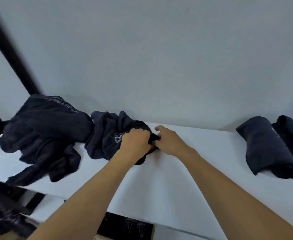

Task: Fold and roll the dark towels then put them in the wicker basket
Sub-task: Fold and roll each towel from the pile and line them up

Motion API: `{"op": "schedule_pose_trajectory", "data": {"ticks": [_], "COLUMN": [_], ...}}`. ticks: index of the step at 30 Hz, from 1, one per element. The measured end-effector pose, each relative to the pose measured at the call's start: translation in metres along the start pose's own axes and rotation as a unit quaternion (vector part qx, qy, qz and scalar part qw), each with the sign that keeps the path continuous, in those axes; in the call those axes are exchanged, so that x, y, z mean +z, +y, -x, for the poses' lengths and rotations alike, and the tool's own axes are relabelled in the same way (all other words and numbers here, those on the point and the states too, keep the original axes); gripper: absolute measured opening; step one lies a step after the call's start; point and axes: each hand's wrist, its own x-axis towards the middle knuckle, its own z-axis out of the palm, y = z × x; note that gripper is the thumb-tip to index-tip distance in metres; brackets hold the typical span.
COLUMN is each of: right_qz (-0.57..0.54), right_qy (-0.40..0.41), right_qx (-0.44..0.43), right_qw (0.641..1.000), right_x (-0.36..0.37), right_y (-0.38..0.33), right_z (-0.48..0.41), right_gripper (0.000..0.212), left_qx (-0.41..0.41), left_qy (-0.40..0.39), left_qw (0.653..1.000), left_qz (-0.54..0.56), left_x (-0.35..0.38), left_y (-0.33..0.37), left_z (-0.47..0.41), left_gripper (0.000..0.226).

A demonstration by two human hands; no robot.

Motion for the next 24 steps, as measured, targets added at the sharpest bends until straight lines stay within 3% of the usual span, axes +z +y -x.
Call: {"op": "schedule_pose_trajectory", "data": {"ticks": [3,6,9,15,21,24], "right_qz": [0.007,-0.032,-0.135,-0.271,-0.234,-0.233], "right_qy": [0.041,0.089,0.130,0.194,0.193,0.193], "right_qx": [-0.033,-0.080,-0.115,-0.188,-0.255,-0.259], "right_qw": [0.999,0.992,0.976,0.924,0.918,0.917], "right_x": [0.007,-0.013,-0.051,-0.135,-0.188,-0.204], "right_y": [-0.008,-0.023,-0.047,-0.095,-0.106,-0.106], "right_z": [-0.010,-0.009,-0.002,0.017,0.035,0.038], "right_gripper": [0.031,0.012,0.013,0.025,0.013,0.020], "left_qx": [-0.010,-0.026,-0.014,0.043,0.097,0.114], "left_qy": [0.014,0.051,0.131,0.275,0.302,0.295], "left_qw": [0.999,0.985,0.966,0.890,0.853,0.840], "left_qz": [0.049,0.164,0.221,0.361,0.414,0.441], "left_x": [-0.003,-0.025,-0.065,-0.161,-0.211,-0.222], "left_y": [-0.006,-0.019,-0.026,-0.007,0.011,0.019], "left_z": [0.005,0.005,-0.002,-0.017,-0.028,-0.032], "left_gripper": [0.014,0.015,0.020,0.017,0.019,0.018]}}
